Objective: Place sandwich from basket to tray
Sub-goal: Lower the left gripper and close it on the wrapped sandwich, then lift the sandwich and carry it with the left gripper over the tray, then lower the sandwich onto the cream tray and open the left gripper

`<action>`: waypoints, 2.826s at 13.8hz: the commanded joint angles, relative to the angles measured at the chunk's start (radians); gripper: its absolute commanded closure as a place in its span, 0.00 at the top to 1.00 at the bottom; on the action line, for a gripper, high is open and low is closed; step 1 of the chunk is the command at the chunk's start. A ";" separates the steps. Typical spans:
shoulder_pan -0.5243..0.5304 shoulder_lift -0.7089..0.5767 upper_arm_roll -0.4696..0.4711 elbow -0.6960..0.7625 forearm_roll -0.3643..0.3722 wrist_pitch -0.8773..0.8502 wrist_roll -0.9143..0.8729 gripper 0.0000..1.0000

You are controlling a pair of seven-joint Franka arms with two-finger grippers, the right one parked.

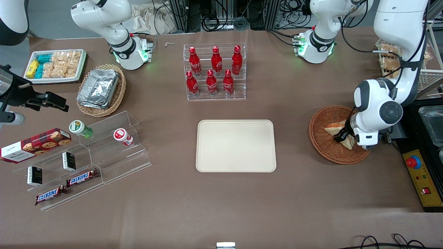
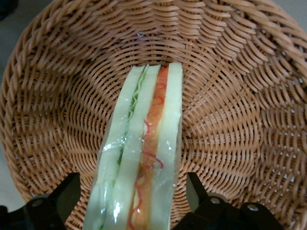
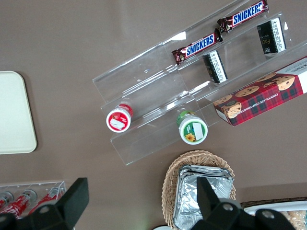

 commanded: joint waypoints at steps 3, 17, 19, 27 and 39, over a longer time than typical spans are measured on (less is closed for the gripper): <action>-0.006 -0.018 0.000 0.004 0.010 0.009 -0.004 0.00; -0.044 -0.288 -0.329 0.233 -0.004 -0.464 0.358 0.00; -0.046 -0.279 -0.395 0.236 -0.036 -0.424 0.361 0.00; -0.049 0.034 -0.586 0.279 0.084 -0.148 0.158 0.00; -0.054 0.263 -0.606 0.348 0.311 -0.065 0.004 0.00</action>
